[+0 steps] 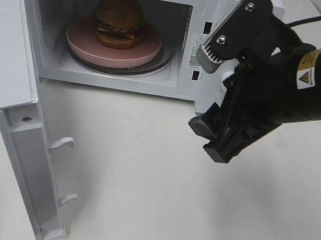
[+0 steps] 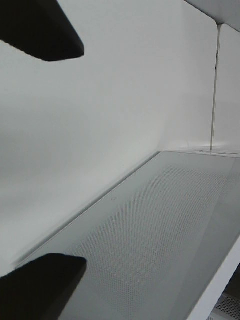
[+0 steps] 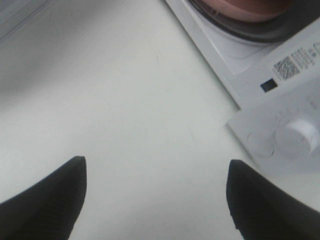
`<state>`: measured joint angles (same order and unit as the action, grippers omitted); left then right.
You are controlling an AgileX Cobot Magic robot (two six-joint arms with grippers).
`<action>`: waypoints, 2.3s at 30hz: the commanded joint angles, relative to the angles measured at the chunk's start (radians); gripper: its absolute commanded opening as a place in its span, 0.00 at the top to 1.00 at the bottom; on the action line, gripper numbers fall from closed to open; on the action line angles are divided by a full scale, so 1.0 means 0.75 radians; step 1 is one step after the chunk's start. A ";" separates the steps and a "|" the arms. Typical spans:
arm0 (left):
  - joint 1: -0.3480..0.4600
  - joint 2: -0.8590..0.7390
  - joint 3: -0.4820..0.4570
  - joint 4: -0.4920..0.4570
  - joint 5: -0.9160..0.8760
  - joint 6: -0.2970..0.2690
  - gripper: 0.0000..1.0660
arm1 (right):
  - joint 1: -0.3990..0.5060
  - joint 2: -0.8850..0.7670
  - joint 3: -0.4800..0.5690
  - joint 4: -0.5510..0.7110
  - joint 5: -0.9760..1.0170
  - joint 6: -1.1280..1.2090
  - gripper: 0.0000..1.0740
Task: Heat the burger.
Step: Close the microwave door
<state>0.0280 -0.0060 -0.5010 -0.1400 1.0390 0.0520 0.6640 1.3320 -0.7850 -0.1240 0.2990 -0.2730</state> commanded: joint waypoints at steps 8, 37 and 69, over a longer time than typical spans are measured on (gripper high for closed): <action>-0.004 -0.025 0.004 -0.004 -0.004 -0.001 0.04 | 0.000 -0.227 0.007 0.031 0.495 0.348 0.29; -0.004 -0.025 0.004 -0.004 -0.004 -0.001 0.04 | -0.001 -1.155 0.007 0.075 1.288 0.408 0.29; -0.004 -0.025 0.004 -0.004 -0.004 -0.001 0.04 | -0.704 -1.716 0.352 0.197 0.980 0.421 0.29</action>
<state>0.0280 -0.0060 -0.5010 -0.1400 1.0390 0.0520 0.1440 0.0540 -0.5280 0.0110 1.0580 0.0320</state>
